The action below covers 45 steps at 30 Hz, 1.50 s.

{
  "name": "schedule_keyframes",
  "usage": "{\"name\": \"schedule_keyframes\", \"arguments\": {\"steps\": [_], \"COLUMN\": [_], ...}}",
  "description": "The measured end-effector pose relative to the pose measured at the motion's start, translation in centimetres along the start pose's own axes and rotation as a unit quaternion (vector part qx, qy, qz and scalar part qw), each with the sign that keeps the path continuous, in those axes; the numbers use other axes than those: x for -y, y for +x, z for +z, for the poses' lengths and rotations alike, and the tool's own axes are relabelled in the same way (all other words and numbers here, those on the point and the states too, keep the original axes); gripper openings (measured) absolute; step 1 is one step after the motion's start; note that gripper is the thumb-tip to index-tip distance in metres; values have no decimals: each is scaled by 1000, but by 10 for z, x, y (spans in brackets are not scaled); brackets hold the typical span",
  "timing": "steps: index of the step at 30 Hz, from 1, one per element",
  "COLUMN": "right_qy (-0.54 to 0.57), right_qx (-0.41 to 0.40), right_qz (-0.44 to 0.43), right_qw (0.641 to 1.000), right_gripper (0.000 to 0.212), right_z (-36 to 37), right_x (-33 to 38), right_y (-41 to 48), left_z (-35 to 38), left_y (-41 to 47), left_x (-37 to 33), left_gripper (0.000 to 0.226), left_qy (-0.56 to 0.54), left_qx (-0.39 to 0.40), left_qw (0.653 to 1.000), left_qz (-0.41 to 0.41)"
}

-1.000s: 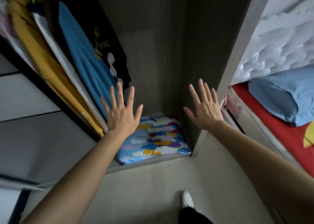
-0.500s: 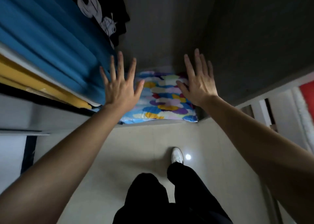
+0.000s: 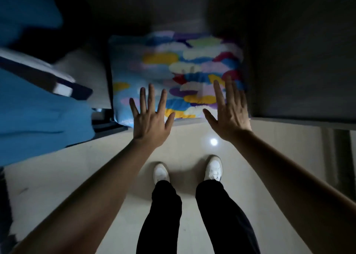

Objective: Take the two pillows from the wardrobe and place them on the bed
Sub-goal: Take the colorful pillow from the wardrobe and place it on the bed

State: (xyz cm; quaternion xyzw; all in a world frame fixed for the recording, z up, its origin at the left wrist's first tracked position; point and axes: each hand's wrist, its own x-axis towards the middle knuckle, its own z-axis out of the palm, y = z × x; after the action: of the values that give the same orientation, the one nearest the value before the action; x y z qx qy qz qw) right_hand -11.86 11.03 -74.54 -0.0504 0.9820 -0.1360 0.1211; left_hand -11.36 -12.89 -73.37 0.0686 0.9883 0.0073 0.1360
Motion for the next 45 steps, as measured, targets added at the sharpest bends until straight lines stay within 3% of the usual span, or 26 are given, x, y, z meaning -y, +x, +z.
{"name": "schedule_keyframes", "arguments": {"steps": [9, 18, 24, 29, 32, 34, 37, 39, 42, 45], "right_qy": [-21, -94, -68, -67, -60, -54, -3, 26, 44, 56], "right_qx": [68, 33, 61, 74, 51, 26, -16, -51, -76, -70], "right_qz": [7, -34, -5, 0, 6, 2, -19, -47, -63, -41], "right_qw": [997, 994, 996, 995, 997, 998, 1000, 997, 994, 995], "right_gripper": [86, 102, 117, 110, 82, 70, 65, 61, 59, 61], "right_z": [214, 300, 273, 218, 181, 151, 102, 73, 35, 5], "right_x": [-26, -46, -30, -6, 9, 17, 28, 31, 27, 21], "right_y": [26, 71, 70, 71, 76, 77, 72, 64, 37, -9], "left_z": [219, 301, 256, 172, 124, 98, 71, 56, 29, 1], "left_y": [39, 84, 88, 85, 85, 83, 73, 67, 60, 40], "left_x": [35, 49, 48, 46, 50, 53, 55, 54, 36, 9], "left_gripper": [81, 92, 51, 39, 32, 37, 91, 110, 87, 76], "left_qy": [32, 82, 40, -18, -31, -42, -7, 41, 52, 46], "left_qx": [74, 44, 101, 4, -65, -62, 13, 16, -27, -23], "left_qw": [997, 995, 993, 998, 995, 994, 997, 996, 996, 996], "left_qz": [5, 36, 53, 56, 70, 79, 81, 77, 62, 78]}}
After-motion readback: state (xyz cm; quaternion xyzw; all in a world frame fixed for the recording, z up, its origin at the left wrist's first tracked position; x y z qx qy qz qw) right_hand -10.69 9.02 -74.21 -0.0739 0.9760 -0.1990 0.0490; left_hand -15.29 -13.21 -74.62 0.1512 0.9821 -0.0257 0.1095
